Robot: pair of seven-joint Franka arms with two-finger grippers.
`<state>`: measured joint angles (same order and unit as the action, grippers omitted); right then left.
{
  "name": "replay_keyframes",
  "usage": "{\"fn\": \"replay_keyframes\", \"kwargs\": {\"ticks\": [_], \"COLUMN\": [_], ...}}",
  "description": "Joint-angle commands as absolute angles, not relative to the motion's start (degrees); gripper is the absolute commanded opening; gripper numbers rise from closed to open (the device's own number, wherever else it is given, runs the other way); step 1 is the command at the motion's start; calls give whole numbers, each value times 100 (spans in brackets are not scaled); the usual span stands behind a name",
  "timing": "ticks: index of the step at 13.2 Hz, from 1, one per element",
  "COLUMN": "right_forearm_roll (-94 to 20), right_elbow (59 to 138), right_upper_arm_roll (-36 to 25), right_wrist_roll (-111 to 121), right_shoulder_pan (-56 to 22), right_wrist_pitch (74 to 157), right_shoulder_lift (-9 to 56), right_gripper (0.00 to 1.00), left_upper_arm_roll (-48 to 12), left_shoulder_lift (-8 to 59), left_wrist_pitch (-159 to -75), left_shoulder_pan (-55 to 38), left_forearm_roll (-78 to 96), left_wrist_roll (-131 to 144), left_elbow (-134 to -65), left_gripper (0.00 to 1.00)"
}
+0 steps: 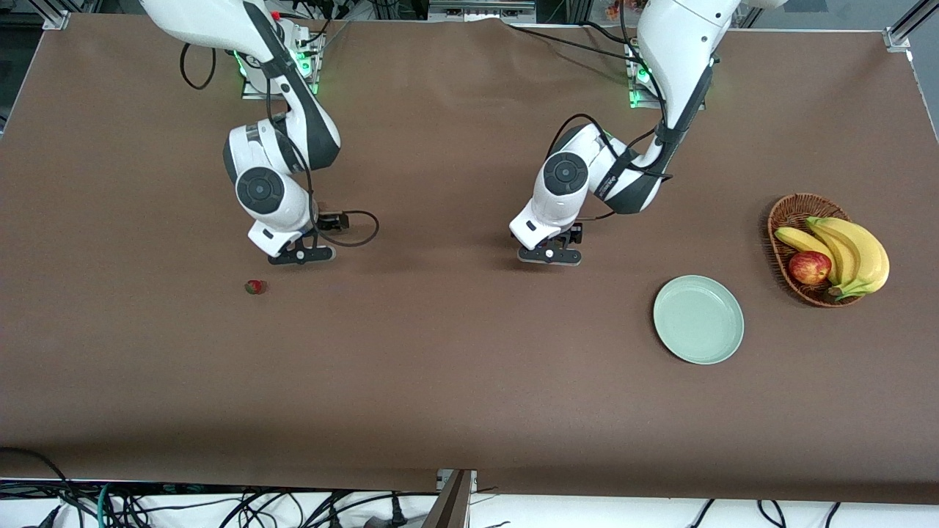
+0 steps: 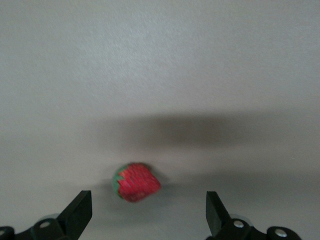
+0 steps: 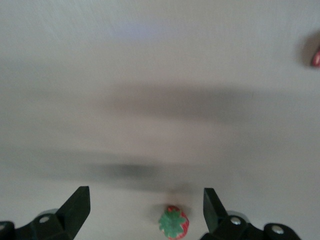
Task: Collect all strawberries into plate
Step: 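Grasp the middle strawberry with the left gripper while the right gripper grasps another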
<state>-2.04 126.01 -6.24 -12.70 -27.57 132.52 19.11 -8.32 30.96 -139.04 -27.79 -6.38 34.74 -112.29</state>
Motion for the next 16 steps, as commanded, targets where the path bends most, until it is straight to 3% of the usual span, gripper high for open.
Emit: {"fn": "replay_keyframes", "kwargs": {"ticks": [1,4,5,10,12,14,15,16], "right_forearm_roll": [-308,-308,-308,-316,-316,-316,-316,-316], "right_elbow": [13446,13973,14088,14247,14247,14247,14247,14247], "right_upper_arm_roll": [-624,-633,-633,-721,-729,-729,-729,-729], "right_wrist_roll": [-1178,-1178,-1178,-1222,-1274,-1274,-1274,-1274], "right_shoulder_pan": [-2742,-2742,-2742,-2742,-2733,-2742,-2742,-2742], "right_wrist_pitch": [13597,14008,14175,14405,14466,14554,14589,14633], "right_shoulder_lift": [1372,1231,1230,1239,1274,1318,1336,1371], "right_gripper": [100,100,100,100,99,93,91,87], "left_upper_arm_roll": [-774,-773,-773,-773,-773,-773,-773,-773], "left_shoulder_lift": [3164,3225,3217,3296,3270,3217,3173,3129], "left_wrist_pitch": [-14044,-14203,-14203,-14212,-14212,-14160,-14116,-14028], "left_shoulder_pan": [-2804,-2777,-2769,-2769,-2769,-2760,-2768,-2760], "left_forearm_roll": [-914,-1256,-1257,-1266,-1257,-1266,-1266,-1266], "left_wrist_roll": [3498,3454,3437,3463,3498,3498,3472,3472], "left_elbow": [-11224,-11232,-11232,-11267,-11329,-11347,-11355,-11347], "left_gripper": [100,100,96,92,73,28,17,13]}}
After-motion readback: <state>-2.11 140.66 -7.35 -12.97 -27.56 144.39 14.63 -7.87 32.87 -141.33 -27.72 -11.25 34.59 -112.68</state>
